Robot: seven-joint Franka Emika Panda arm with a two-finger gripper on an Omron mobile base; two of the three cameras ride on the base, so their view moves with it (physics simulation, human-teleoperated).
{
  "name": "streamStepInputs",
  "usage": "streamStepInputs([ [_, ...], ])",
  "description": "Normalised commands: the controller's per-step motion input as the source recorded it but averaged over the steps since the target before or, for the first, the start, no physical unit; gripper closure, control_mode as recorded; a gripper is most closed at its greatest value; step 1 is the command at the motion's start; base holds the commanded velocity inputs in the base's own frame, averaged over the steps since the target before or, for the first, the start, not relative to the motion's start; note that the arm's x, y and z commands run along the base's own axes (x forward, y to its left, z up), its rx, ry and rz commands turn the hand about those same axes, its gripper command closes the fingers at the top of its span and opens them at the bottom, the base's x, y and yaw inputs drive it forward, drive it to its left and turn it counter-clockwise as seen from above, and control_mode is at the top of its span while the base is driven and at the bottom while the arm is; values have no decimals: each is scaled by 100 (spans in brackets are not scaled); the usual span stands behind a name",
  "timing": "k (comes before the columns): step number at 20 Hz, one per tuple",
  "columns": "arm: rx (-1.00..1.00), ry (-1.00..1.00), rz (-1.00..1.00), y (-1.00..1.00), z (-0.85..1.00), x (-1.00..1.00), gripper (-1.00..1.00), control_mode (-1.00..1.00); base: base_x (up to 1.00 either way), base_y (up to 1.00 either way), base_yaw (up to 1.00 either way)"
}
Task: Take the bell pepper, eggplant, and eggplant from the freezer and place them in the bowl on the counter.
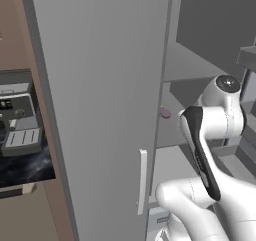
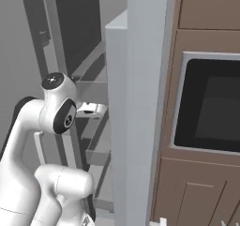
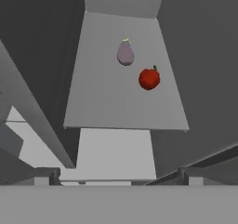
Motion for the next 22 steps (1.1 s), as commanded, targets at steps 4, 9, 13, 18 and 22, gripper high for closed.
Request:
streamStepInputs([
  [4, -1, 0, 0, -33, -26, 38, -100, -100, 0, 0, 0],
  [9, 0, 0, 0, -62, -10, -1, -100, -100, 0, 0, 0],
  [13, 0, 0, -1, -100, 0, -58, -100, -100, 0, 0, 0],
  [18, 2, 4, -3, -93, 0, -38, -100, -100, 0, 0, 0],
  [22, 8, 0, 0, -12, 24, -2, -100, -100, 0, 0, 0],
])
